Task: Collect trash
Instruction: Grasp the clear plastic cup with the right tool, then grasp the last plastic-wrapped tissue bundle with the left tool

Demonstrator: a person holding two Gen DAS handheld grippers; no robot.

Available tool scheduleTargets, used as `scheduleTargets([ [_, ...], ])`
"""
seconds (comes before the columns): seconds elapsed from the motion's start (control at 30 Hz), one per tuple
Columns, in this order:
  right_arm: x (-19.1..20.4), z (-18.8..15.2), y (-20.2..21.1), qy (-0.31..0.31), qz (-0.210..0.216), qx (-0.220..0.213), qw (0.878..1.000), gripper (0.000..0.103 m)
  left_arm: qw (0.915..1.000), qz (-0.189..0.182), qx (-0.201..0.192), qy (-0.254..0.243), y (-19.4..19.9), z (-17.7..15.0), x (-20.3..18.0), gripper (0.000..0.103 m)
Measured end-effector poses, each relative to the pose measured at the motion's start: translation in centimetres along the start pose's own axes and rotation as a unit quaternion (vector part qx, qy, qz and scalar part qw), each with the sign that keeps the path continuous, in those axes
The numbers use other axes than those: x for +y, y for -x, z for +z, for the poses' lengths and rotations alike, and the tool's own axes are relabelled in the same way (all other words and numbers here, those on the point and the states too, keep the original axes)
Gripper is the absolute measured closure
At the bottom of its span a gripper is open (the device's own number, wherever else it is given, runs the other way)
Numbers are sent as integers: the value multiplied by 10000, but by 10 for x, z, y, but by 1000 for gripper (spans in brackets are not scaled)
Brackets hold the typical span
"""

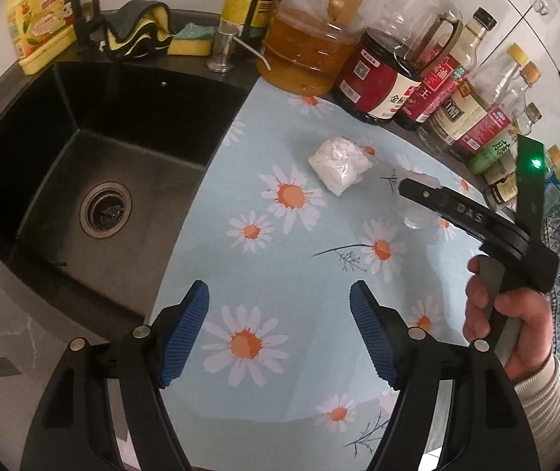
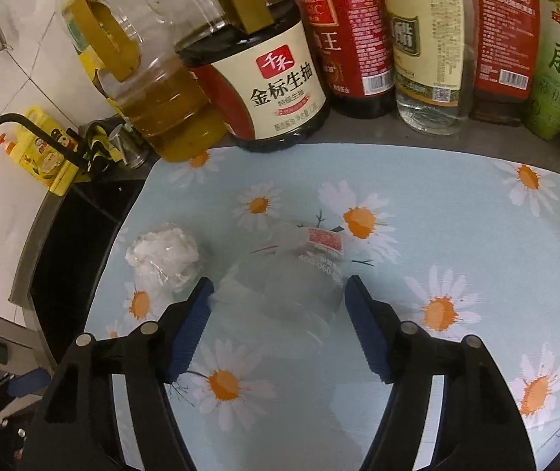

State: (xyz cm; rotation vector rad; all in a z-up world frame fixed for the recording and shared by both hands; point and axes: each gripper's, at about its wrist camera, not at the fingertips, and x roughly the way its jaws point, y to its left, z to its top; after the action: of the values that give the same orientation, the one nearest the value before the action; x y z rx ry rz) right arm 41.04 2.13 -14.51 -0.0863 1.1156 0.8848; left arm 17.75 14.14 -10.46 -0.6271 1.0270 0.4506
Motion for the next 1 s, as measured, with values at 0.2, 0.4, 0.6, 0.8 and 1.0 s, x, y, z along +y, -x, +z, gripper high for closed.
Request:
scheduleTargets([
  [0.2,-12,-8,34,174,90,-266,9995,35,9997,-25,63,-239,-13,18,-16,31],
  [0.4,-30,-27,55,206,412,-225,9987,35,9989,3,139,-446,-32,41,-31,31],
  [0.6,-47,-40,72,126,470,-216,9986,35,9960,111,144,-872,-52,64,-55,31],
  [0.8,-70,-45,89,42,460,-342,9983,35,9929,299,178,-1138,-72,84,-69,31],
  [1.0,-84,-44,99,-160,539,-489,9972,35,9910,463,357,-1202,-100,97,-70,31],
])
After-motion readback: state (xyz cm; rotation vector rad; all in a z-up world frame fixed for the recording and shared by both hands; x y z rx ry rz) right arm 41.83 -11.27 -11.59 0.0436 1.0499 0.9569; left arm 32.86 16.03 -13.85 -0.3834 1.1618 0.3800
